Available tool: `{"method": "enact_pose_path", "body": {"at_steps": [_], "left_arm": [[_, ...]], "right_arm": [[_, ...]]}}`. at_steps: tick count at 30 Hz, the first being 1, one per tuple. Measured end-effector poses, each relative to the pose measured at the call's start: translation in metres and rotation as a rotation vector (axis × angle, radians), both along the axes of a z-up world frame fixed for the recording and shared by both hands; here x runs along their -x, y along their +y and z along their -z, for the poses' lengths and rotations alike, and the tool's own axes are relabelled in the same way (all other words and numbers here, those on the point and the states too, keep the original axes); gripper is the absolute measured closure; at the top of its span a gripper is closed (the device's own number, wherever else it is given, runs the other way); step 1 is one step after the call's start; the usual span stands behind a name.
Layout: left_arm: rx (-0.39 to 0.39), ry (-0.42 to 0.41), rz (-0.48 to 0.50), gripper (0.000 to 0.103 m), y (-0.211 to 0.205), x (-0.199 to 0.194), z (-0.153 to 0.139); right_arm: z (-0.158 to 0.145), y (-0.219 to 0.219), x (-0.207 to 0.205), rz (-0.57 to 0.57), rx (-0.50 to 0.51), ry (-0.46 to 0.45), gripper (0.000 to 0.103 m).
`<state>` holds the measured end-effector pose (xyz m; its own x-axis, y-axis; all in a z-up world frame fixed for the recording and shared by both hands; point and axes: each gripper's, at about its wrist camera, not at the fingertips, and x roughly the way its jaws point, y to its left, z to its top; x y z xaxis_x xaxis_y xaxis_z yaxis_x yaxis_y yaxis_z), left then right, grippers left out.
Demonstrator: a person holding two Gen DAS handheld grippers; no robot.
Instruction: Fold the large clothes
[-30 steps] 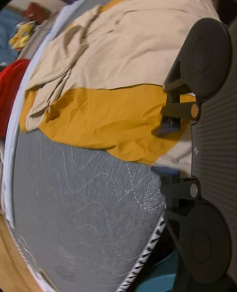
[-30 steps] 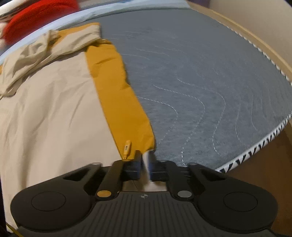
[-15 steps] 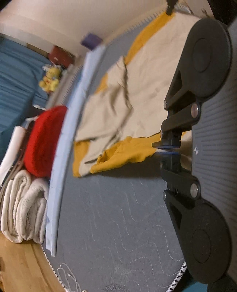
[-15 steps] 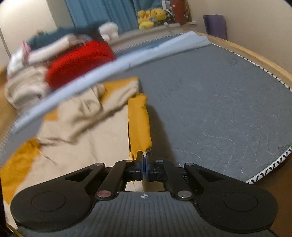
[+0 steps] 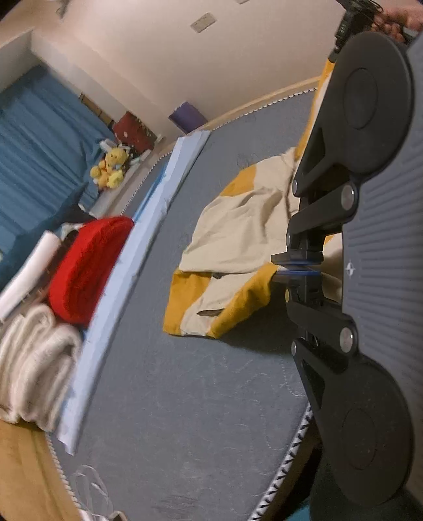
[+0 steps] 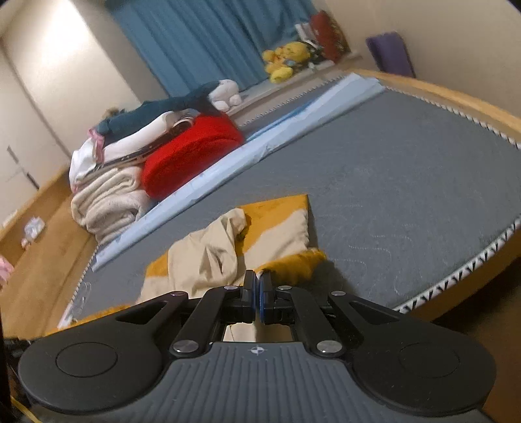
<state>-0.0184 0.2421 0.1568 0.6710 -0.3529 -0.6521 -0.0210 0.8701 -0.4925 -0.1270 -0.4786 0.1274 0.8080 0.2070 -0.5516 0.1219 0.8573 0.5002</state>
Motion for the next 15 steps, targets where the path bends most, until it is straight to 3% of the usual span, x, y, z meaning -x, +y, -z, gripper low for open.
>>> {"method": "enact_pose_path", "body": {"at_steps": [3, 5, 8, 11, 13, 15], "left_arm": [[0.054, 0.078, -0.041, 0.1, 0.013, -0.041, 0.024], [0.065, 0.12, -0.071, 0.1, 0.019, -0.081, 0.048], [0.142, 0.179, -0.116, 0.1, 0.032, -0.15, 0.09], [0.183, 0.254, -0.152, 0.095, 0.039, -0.212, 0.125], [0.17, 0.288, -0.185, 0.086, 0.046, -0.238, 0.142], [0.155, 0.264, -0.231, 0.061, 0.055, -0.25, 0.145]], "right_arm": [[0.01, -0.008, -0.035, 0.024, -0.015, 0.023, 0.102], [0.02, -0.011, -0.074, 0.041, -0.012, 0.049, 0.102], [0.044, -0.016, -0.145, 0.084, -0.028, 0.1, 0.102], [0.065, -0.013, -0.211, 0.104, 0.023, 0.117, 0.093], [0.074, -0.016, -0.241, 0.171, 0.077, 0.1, 0.092], [0.083, -0.025, -0.258, 0.223, 0.069, 0.082, 0.092]]}}
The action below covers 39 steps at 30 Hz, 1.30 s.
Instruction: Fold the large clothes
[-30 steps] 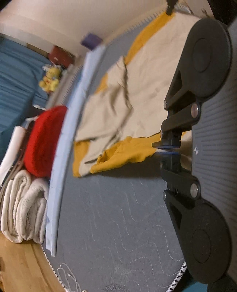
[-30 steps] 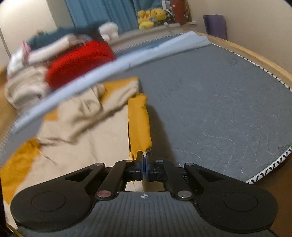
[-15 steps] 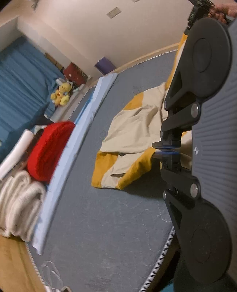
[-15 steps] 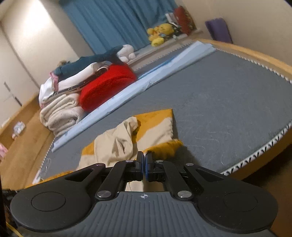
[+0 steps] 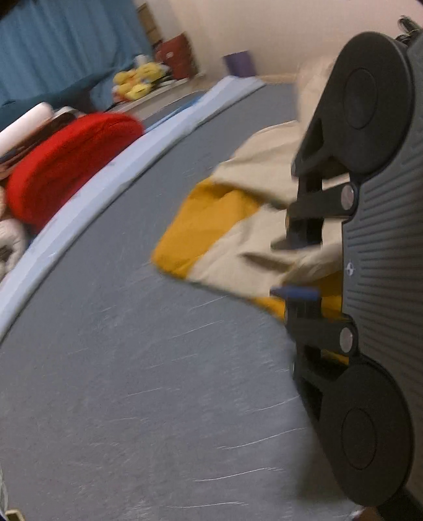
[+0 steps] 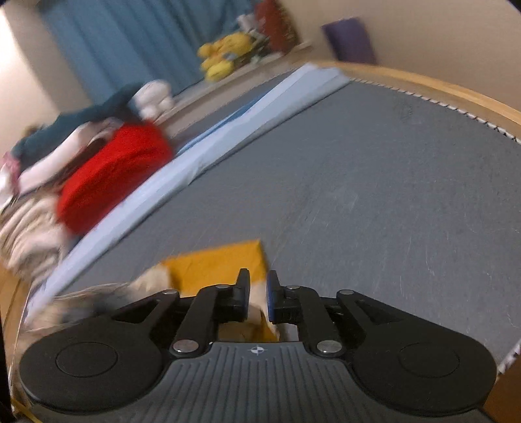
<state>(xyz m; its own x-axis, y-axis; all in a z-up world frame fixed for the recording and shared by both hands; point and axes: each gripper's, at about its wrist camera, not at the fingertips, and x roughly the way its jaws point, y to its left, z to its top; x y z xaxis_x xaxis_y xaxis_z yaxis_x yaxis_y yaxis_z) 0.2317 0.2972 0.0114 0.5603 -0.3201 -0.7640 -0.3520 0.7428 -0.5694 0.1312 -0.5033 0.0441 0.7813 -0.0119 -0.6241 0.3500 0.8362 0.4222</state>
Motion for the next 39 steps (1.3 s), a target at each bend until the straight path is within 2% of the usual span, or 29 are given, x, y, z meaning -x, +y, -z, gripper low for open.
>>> {"method": "enact_pose_path", "body": {"at_steps": [2, 4, 6, 7, 9, 10, 12, 14, 16, 18, 21, 25, 28, 29, 30, 31, 32, 35, 39], "left_arm": [[0.007, -0.025, -0.023, 0.059, 0.008, -0.002, 0.004], [0.02, 0.001, -0.025, 0.059, 0.01, -0.004, 0.014], [-0.01, 0.01, 0.02, 0.059, 0.001, -0.011, 0.018], [-0.043, -0.002, 0.063, 0.057, -0.006, -0.016, 0.017], [-0.146, -0.029, 0.154, 0.051, -0.022, -0.025, 0.018], [-0.192, -0.033, 0.186, 0.05, -0.028, -0.028, 0.021], [-0.245, -0.032, 0.23, 0.049, -0.039, -0.032, 0.033], [-0.259, -0.026, 0.248, 0.049, -0.043, -0.036, 0.045], [-0.277, -0.031, 0.249, 0.049, -0.046, -0.04, 0.052], [-0.331, -0.058, 0.232, 0.048, -0.052, -0.047, 0.051], [-0.334, -0.076, 0.227, 0.046, -0.056, -0.055, 0.056], [-0.338, -0.047, 0.229, 0.046, -0.06, -0.061, 0.065], [-0.35, -0.054, 0.234, 0.048, -0.063, -0.064, 0.066], [-0.35, -0.059, 0.24, 0.056, -0.064, -0.064, 0.066], [-0.347, -0.062, 0.248, 0.071, -0.066, -0.065, 0.066], [-0.349, -0.065, 0.257, 0.081, -0.066, -0.065, 0.066], [-0.365, -0.075, 0.265, 0.097, -0.068, -0.064, 0.064], [-0.413, -0.157, 0.267, 0.102, -0.069, -0.058, 0.044], [-0.48, -0.335, 0.234, 0.102, -0.072, -0.041, 0.006]], "right_arm": [[0.014, -0.005, -0.009, 0.01, -0.005, -0.012, 0.092], [0.032, -0.003, -0.012, -0.018, 0.011, 0.013, 0.09], [0.049, -0.001, -0.023, -0.065, 0.02, 0.088, 0.081], [0.054, 0.002, -0.028, -0.095, 0.021, 0.088, 0.077], [0.066, 0.01, -0.036, -0.164, 0.05, 0.108, 0.053], [0.073, 0.014, -0.04, -0.185, 0.067, 0.136, 0.05], [0.086, 0.021, -0.049, -0.229, 0.078, 0.176, 0.05], [0.097, 0.026, -0.053, -0.253, 0.113, 0.204, 0.05], [0.106, 0.029, -0.054, -0.253, 0.135, 0.239, 0.05], [0.113, 0.028, -0.057, -0.246, 0.121, 0.26, 0.05], [0.115, 0.028, -0.059, -0.248, 0.107, 0.26, 0.05], [0.118, 0.038, -0.064, -0.284, 0.126, 0.27, 0.053], [0.118, 0.042, -0.065, -0.3, 0.121, 0.274, 0.074], [0.117, 0.043, -0.065, -0.299, 0.129, 0.273, 0.084], [0.116, 0.045, -0.064, -0.3, 0.144, 0.27, 0.088], [0.114, 0.046, -0.063, -0.307, 0.154, 0.262, 0.09], [0.112, 0.047, -0.063, -0.313, 0.168, 0.25, 0.095], [0.093, 0.05, -0.054, -0.324, 0.202, 0.167, 0.099], [0.048, 0.049, -0.034, -0.28, 0.194, -0.058, 0.1]]}}
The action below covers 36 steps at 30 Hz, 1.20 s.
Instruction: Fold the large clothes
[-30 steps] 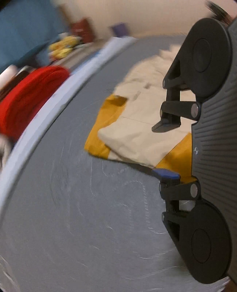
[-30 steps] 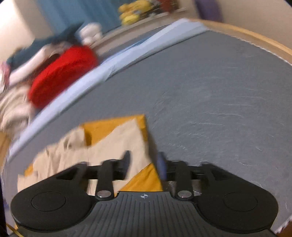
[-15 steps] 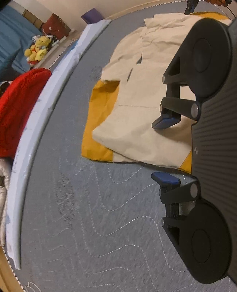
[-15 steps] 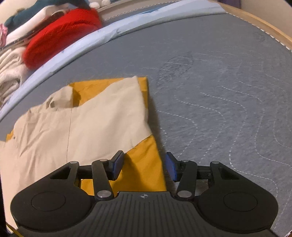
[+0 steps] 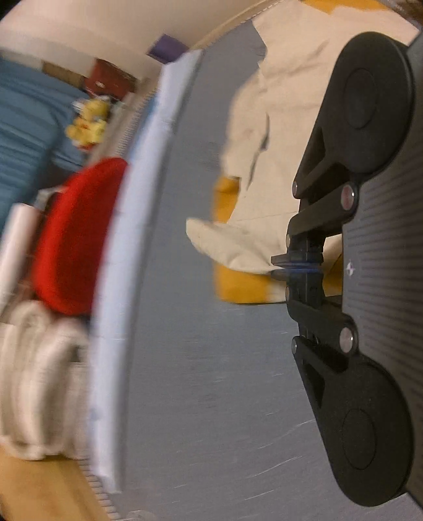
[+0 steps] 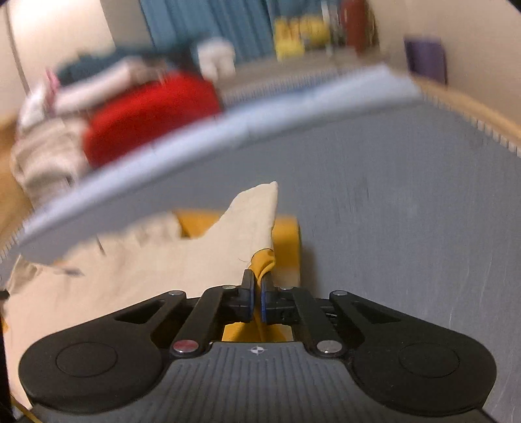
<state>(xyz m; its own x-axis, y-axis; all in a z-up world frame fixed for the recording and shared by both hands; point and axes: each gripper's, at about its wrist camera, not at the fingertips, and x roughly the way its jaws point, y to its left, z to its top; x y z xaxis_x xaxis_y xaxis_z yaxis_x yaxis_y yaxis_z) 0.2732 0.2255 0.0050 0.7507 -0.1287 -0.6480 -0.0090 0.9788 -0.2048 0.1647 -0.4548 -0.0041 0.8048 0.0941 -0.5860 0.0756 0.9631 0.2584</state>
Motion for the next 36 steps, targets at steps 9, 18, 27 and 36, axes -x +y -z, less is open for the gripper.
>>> {"method": "enact_pose_path", "body": {"at_steps": [9, 18, 27, 36], "left_arm": [[-0.033, -0.185, -0.132, 0.101, -0.004, -0.012, -0.021], [-0.057, 0.13, -0.065, 0.033, -0.008, -0.036, 0.023], [0.129, 0.325, -0.112, 0.042, 0.025, -0.036, 0.063], [0.082, 0.118, -0.08, 0.103, 0.008, -0.03, 0.034]], "right_arm": [[-0.019, 0.013, -0.02, 0.085, 0.014, -0.207, 0.1], [0.043, 0.012, -0.068, 0.193, 0.021, 0.201, 0.063], [0.072, 0.015, -0.054, 0.122, 0.026, 0.367, 0.056], [0.047, 0.019, -0.043, 0.133, 0.066, 0.224, 0.103]]}}
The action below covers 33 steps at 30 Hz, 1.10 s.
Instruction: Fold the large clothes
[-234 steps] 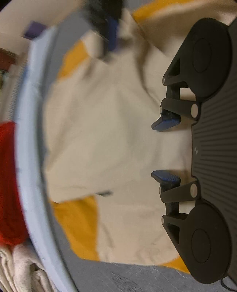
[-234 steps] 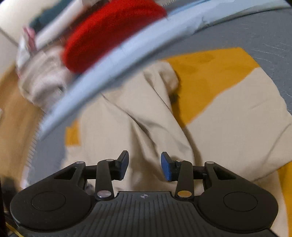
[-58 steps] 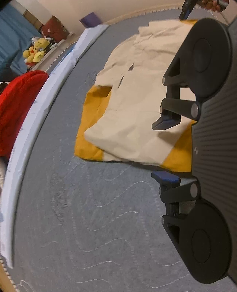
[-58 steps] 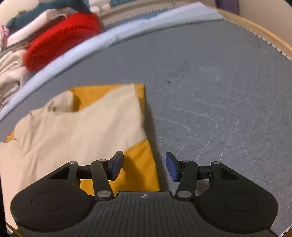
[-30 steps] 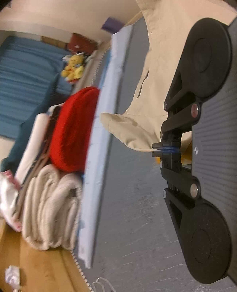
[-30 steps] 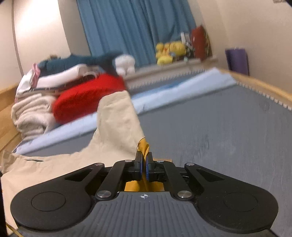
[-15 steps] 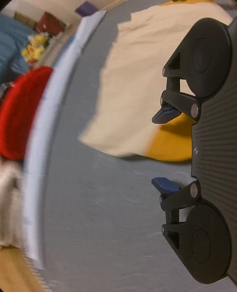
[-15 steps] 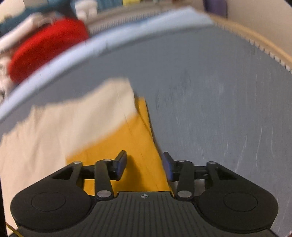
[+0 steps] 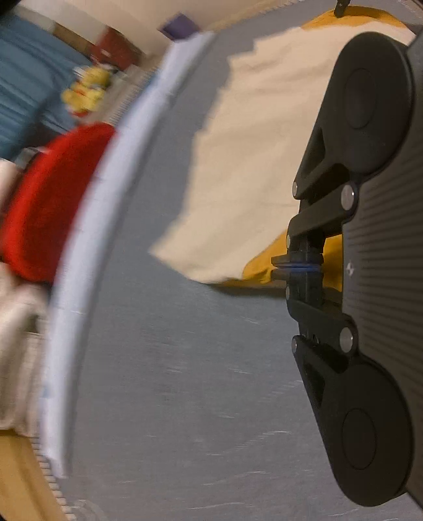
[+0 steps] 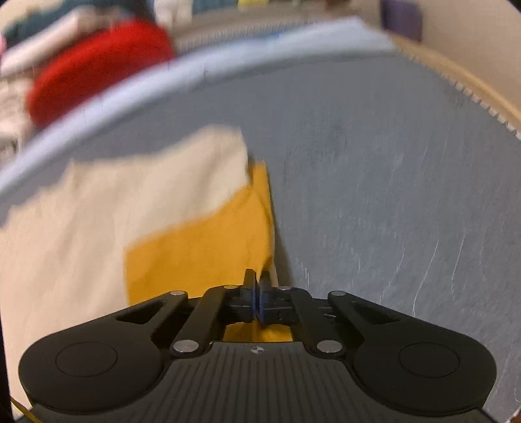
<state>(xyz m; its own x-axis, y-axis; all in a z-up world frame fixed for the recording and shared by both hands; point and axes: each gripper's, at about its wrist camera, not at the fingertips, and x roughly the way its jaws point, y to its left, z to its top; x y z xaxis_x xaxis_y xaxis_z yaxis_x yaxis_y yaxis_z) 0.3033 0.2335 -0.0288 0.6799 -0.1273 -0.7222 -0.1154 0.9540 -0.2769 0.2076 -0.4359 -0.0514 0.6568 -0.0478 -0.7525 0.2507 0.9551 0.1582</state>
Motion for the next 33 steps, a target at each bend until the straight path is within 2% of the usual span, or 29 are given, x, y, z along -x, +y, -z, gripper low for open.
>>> {"method": "enact_pose_path", "body": {"at_steps": [2, 4, 5, 7, 8, 9, 10, 11, 13, 16, 17, 18, 19, 20, 21, 22, 24, 26, 28, 30, 32, 33], "left_arm": [[-0.032, -0.076, -0.008, 0.103, -0.006, 0.008, -0.015], [-0.051, -0.098, -0.023, 0.103, -0.008, 0.011, -0.019], [-0.06, -0.089, -0.03, 0.103, -0.009, 0.01, -0.017], [-0.068, -0.039, -0.028, 0.1, -0.011, 0.006, -0.009], [-0.081, 0.003, -0.03, 0.094, -0.011, 0.004, -0.004], [-0.106, 0.045, -0.033, 0.077, -0.01, 0.001, 0.0], [-0.154, 0.071, -0.03, 0.071, -0.013, 0.002, 0.001], [-0.194, 0.057, -0.019, 0.068, -0.016, 0.006, -0.002], [-0.23, -0.014, 0.026, 0.068, -0.024, 0.016, -0.017], [-0.128, -0.06, 0.136, 0.067, -0.029, 0.029, -0.028], [-0.097, -0.039, 0.191, 0.066, -0.033, 0.03, -0.025], [-0.084, -0.003, 0.23, 0.064, -0.038, 0.03, -0.018], [-0.081, 0.059, 0.269, 0.061, -0.043, 0.027, -0.007], [-0.101, 0.139, 0.293, 0.057, -0.048, 0.023, 0.008], [-0.155, 0.235, 0.303, 0.057, -0.052, 0.021, 0.025], [-0.219, 0.293, 0.296, 0.057, -0.053, 0.02, 0.038], [-0.249, 0.285, 0.274, 0.058, -0.05, 0.023, 0.035], [-0.214, 0.243, 0.252, 0.058, -0.045, 0.03, 0.019], [-0.169, 0.212, 0.295, 0.058, -0.044, 0.04, 0.005], [-0.159, 0.22, 0.398, 0.057, -0.056, 0.053, 0.005], [-0.239, 0.293, 0.476, 0.057, -0.067, 0.061, 0.021], [-0.291, 0.327, 0.487, 0.055, -0.069, 0.065, 0.03]], "right_arm": [[-0.024, -0.001, 0.01, 0.029, -0.007, -0.142, 0.103], [-0.036, 0.003, 0.015, 0.039, 0.016, -0.209, 0.103], [-0.034, 0.003, 0.014, 0.044, 0.023, -0.197, 0.103], [-0.02, 0.0, 0.006, 0.066, 0.016, -0.116, 0.103], [-0.011, -0.003, 0.002, 0.077, 0.01, -0.064, 0.101], [-0.002, -0.006, -0.002, 0.09, 0.006, -0.004, 0.097], [0.005, -0.01, -0.004, 0.116, 0.013, 0.052, 0.096], [0.007, -0.013, -0.003, 0.148, 0.029, 0.074, 0.091], [-0.001, -0.018, 0.005, 0.185, 0.03, 0.042, 0.088], [-0.012, -0.014, 0.016, 0.096, 0.006, -0.002, 0.088], [-0.011, -0.012, 0.015, 0.045, 0.002, 0.009, 0.084], [-0.004, -0.007, 0.014, -0.01, -0.006, 0.051, 0.077], [0.006, -0.004, 0.012, -0.042, -0.006, 0.114, 0.076], [0.016, -0.001, 0.012, -0.056, 0.011, 0.169, 0.076], [0.022, 0.0, 0.009, -0.065, 0.042, 0.208, 0.073], [0.024, 0.0, 0.009, -0.074, 0.059, 0.213, 0.073], [0.019, -0.002, 0.012, -0.078, 0.047, 0.191, 0.088], [0.015, -0.003, 0.018, -0.076, 0.049, 0.179, 0.096], [0.01, -0.001, 0.023, -0.071, 0.087, 0.153, 0.097], [0.002, 0.007, 0.027, -0.078, 0.164, 0.116, 0.098], [-0.003, 0.012, 0.03, -0.103, 0.212, 0.081, 0.097], [-0.007, 0.013, 0.033, -0.12, 0.193, 0.055, 0.097]]}}
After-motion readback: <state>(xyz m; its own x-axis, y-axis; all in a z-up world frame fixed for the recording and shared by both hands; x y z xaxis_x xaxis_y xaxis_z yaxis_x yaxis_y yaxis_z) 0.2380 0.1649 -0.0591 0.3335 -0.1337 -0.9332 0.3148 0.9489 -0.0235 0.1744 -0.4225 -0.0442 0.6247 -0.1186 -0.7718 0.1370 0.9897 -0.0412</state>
